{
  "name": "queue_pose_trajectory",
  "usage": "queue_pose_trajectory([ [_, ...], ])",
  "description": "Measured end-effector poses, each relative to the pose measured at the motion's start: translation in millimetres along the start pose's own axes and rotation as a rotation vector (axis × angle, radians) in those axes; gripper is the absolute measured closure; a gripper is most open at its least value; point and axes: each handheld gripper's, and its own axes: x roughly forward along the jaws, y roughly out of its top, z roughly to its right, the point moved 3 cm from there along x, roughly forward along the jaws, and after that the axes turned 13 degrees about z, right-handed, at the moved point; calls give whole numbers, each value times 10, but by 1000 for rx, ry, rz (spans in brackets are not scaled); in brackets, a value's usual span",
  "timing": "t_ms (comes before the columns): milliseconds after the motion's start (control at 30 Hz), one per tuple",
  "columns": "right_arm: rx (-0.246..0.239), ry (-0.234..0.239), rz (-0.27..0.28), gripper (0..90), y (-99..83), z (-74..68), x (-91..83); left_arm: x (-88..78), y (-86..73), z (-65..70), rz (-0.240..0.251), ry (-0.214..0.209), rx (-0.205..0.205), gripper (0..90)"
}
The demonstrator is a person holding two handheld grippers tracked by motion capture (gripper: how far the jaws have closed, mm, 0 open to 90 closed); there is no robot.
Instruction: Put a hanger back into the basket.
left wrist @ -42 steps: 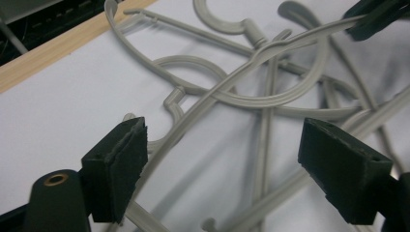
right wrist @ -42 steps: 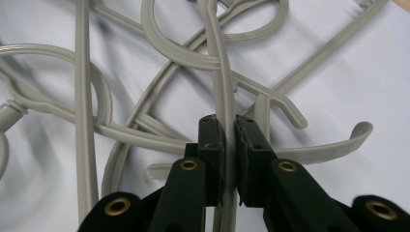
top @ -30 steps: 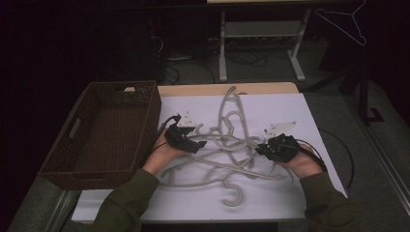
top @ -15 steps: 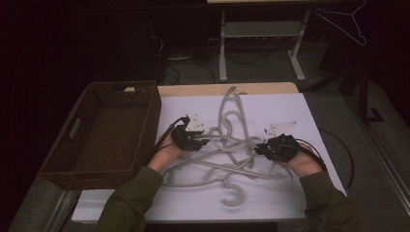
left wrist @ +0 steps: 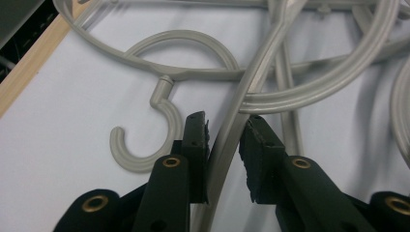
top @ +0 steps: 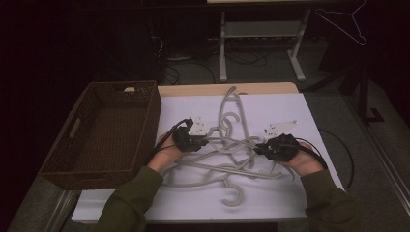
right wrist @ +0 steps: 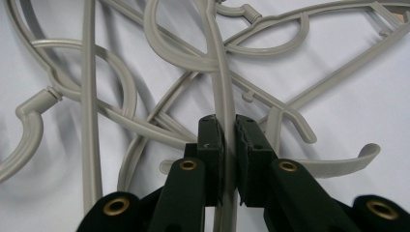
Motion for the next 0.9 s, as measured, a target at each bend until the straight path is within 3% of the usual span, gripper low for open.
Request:
queue_pose_trajectory([
  [367, -41, 30, -3, 779, -15, 109, 22, -118, 21, 72, -6, -65, 54, 785],
  [500, -38, 11, -5, 750, -29, 153, 29, -124, 28, 123, 1, -104, 49, 808],
  [733, -3, 20, 35, 657, -6, 158, 14, -155, 31, 162, 24, -161, 7, 820],
  [900, 42, 13, 91, 498, 47, 150, -21, -196, 65, 201, 37, -193, -7, 821],
])
